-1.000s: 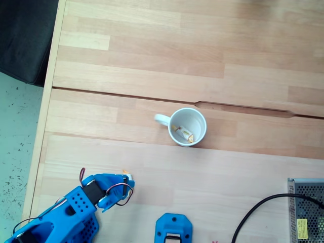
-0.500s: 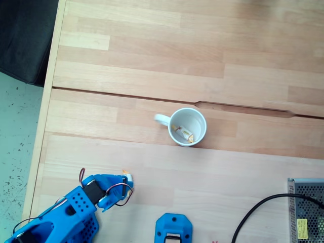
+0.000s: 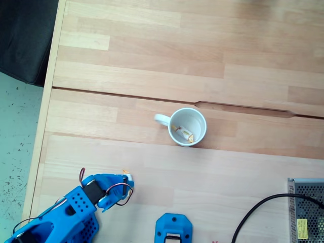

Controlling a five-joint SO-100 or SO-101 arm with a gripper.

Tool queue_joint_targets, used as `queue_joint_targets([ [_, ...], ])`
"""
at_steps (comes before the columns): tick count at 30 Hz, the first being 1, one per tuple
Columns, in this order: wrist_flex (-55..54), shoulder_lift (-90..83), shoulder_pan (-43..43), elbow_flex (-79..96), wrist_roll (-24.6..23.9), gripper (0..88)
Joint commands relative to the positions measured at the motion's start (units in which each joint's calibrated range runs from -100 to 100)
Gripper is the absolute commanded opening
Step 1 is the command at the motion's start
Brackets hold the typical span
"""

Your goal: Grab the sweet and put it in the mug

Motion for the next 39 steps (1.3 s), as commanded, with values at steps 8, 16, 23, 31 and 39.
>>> queue_joint_targets([
  [8, -0.24, -0.64, 0.5, -2.46, 0.1, 19.4],
  [16, -0.73, -0.21, 0.58, -0.85, -0.44, 19.4],
  [23, -6.21, -0.13, 0.58, -0.5, 0.1, 19.4],
  [31, -5.65, 0.04, 0.58, 0.04, 0.05, 19.4],
  [39, -6.61, -0.13, 1.81, 4.32, 0.1, 19.4],
])
